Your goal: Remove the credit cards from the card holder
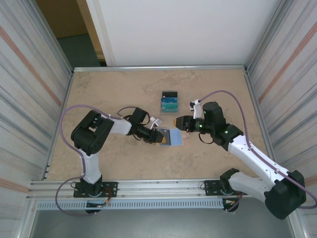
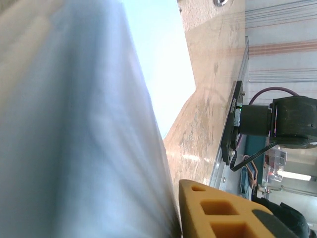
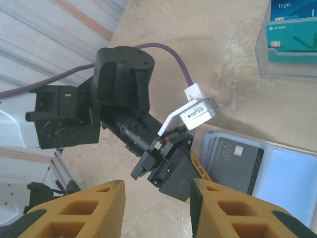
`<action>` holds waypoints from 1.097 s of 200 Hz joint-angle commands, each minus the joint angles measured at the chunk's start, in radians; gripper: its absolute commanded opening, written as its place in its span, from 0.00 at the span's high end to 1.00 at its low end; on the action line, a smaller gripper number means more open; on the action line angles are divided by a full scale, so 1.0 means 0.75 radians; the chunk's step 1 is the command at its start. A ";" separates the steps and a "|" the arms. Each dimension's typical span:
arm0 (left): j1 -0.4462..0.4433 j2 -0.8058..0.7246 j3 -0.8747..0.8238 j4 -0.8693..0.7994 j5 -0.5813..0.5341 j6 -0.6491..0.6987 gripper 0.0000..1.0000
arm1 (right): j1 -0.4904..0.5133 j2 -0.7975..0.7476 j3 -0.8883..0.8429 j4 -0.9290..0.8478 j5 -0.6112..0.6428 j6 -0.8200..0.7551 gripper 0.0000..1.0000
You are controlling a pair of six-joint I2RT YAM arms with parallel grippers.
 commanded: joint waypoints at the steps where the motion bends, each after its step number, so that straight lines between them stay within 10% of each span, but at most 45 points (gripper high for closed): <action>1: 0.003 0.011 0.039 -0.071 0.022 0.061 0.68 | -0.010 -0.026 -0.001 -0.025 0.025 0.015 0.61; 58: 0.042 -0.124 0.021 -0.287 -0.195 0.160 0.49 | -0.015 -0.027 -0.003 -0.050 0.057 0.020 0.59; 175: -0.146 -0.591 -0.026 -0.519 -1.011 0.104 0.52 | -0.019 0.097 -0.018 -0.190 0.082 0.064 0.72; 219: -0.187 -0.608 -0.128 -0.299 -0.978 0.025 0.53 | -0.017 0.213 -0.072 -0.150 0.042 0.109 0.72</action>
